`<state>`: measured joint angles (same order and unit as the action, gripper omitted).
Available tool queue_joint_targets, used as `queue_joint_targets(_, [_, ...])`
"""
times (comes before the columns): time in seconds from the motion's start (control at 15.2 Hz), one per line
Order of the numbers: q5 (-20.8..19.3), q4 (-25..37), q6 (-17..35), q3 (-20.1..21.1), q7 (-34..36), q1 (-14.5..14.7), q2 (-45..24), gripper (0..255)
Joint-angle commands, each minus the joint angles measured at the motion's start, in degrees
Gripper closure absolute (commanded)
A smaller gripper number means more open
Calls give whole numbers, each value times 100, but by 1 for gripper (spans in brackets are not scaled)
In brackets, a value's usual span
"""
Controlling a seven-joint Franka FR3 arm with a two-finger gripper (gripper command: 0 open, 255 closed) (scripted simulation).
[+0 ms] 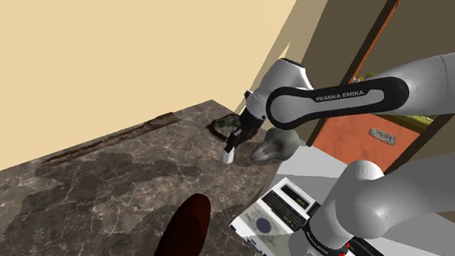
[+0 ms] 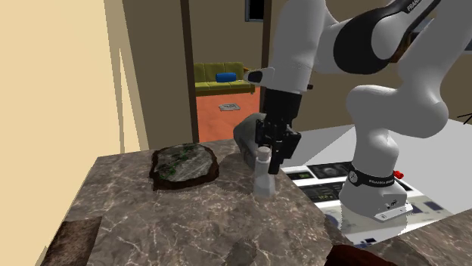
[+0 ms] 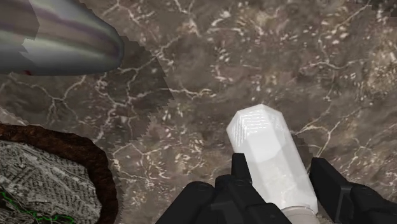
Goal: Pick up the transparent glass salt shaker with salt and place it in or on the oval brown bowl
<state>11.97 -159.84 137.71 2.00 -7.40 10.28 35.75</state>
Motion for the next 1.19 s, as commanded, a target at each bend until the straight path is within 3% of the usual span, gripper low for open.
queue_joint_targets(0.0, [-37, 103, -211, -8, 21, -27, 103, 255])
queue_joint_targets(1.12, [-218, 1131, -1656, -25, 232, -121, 528, 255])
